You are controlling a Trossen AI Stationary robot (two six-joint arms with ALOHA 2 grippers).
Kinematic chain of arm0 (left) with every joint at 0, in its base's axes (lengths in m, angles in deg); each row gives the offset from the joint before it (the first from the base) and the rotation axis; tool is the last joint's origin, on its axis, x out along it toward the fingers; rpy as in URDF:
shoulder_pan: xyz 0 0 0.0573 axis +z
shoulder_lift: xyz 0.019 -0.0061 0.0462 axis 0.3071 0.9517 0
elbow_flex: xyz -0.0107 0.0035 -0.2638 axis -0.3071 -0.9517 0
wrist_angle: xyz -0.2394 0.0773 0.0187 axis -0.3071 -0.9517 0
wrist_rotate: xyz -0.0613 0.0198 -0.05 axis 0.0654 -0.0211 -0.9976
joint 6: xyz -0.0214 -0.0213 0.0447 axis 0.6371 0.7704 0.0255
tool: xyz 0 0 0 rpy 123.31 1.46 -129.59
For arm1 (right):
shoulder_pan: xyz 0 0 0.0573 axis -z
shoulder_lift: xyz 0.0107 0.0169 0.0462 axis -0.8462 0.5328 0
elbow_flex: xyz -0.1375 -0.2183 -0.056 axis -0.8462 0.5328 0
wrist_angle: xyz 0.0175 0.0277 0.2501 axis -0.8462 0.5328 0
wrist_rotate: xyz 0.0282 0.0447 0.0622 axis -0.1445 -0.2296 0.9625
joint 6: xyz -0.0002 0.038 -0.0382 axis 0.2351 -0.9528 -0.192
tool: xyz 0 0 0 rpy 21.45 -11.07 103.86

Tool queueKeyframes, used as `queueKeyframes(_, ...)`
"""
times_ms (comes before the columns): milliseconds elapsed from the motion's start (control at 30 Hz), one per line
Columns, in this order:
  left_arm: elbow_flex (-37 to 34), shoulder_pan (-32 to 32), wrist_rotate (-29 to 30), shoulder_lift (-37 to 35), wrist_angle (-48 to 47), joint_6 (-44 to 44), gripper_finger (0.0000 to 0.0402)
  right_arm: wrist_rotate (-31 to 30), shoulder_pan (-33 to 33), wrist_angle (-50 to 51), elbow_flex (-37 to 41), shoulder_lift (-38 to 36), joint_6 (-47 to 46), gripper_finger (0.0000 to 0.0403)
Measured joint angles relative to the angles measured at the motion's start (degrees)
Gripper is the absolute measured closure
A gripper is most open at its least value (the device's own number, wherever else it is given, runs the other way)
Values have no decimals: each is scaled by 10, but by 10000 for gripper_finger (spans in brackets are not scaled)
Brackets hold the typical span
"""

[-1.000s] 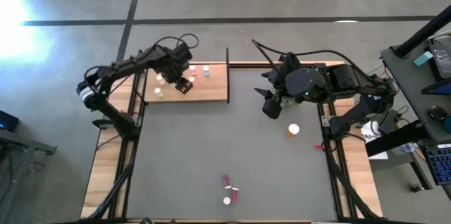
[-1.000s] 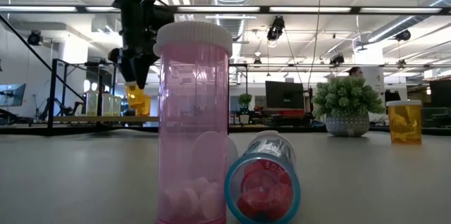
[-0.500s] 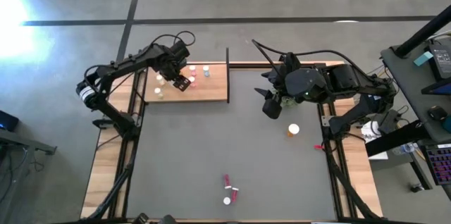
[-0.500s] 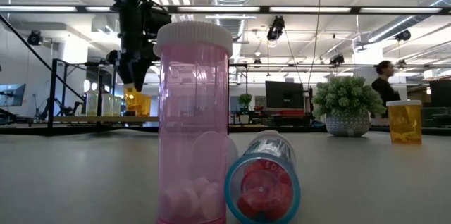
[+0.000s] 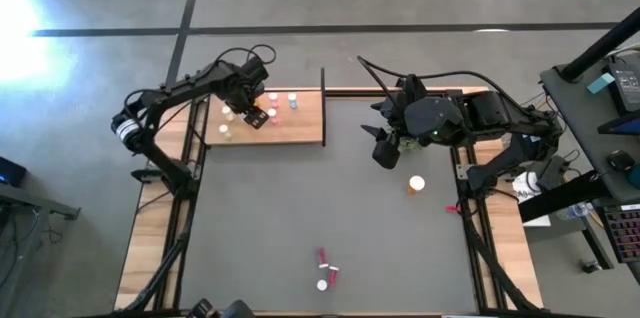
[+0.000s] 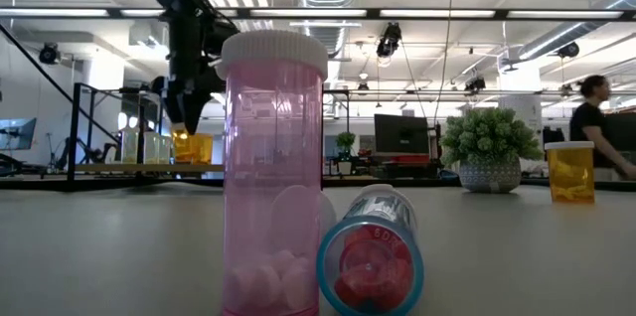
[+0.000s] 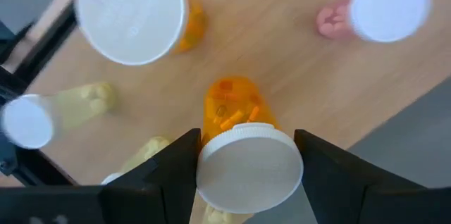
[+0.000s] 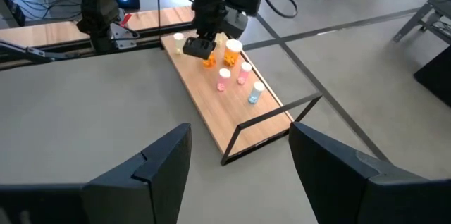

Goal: Pick and place medicine bottles onto shelf by color
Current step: Put the bottom orange pill bottle on the shelf aligned with the other orange bottle

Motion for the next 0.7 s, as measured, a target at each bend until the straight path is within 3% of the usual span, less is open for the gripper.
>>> queueKeyframes(700, 20, 2, -30, 19, -35, 8, 204, 0, 0, 0, 0, 0, 0, 174)
